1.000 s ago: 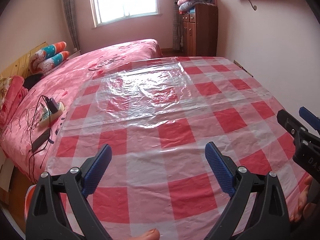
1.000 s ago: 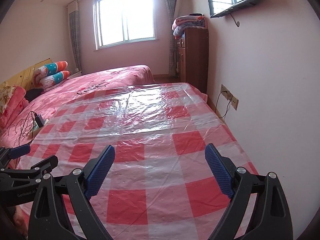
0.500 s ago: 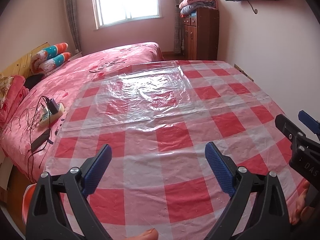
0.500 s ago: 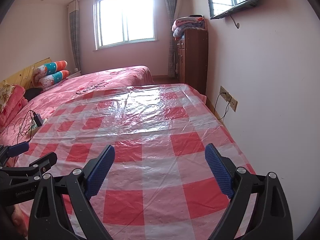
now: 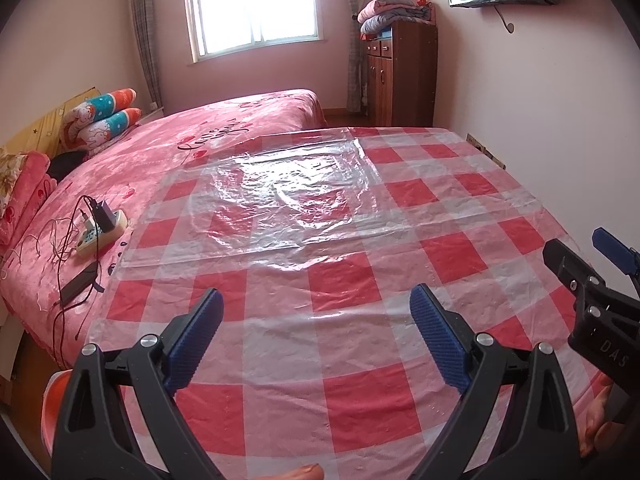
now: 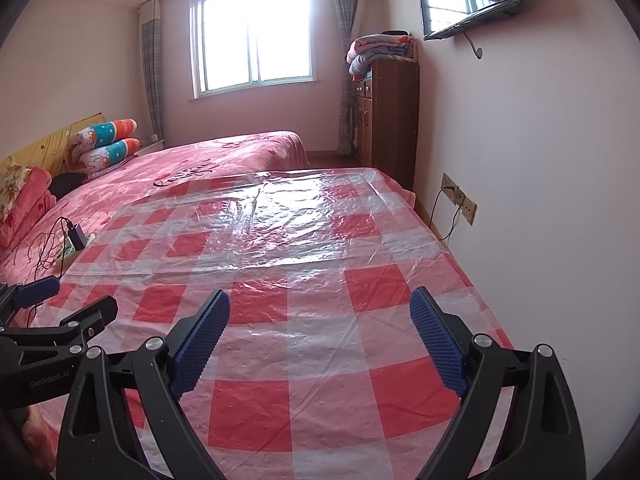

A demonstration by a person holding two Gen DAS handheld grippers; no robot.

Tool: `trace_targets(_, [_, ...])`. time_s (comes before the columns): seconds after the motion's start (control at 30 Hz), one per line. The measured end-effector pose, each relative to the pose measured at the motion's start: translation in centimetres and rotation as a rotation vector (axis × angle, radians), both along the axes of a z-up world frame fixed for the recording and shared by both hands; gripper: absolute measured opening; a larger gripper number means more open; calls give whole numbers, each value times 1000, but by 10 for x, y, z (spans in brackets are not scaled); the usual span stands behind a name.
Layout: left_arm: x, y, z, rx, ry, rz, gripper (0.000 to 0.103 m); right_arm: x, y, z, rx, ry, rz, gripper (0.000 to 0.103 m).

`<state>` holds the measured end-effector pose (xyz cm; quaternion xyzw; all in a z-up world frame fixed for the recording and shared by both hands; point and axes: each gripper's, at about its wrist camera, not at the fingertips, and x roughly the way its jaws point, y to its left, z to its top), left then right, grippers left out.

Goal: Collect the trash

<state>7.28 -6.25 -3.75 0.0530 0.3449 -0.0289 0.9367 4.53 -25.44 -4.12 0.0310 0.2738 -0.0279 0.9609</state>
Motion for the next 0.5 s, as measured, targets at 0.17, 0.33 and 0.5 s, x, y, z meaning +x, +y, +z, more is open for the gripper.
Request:
trace_targets(0.17, [4,-3,-1,-6,0,-14,94,6,2,-2,-4,13,6,90])
trace_targets(0.33, [10,-4,-7,-27,19,-25,94,17,2,-7,7,56,26,94])
trace_targets(0.5, [28,-4,-23,-14,112,30,94,36,3,-12,11,132,51,94])
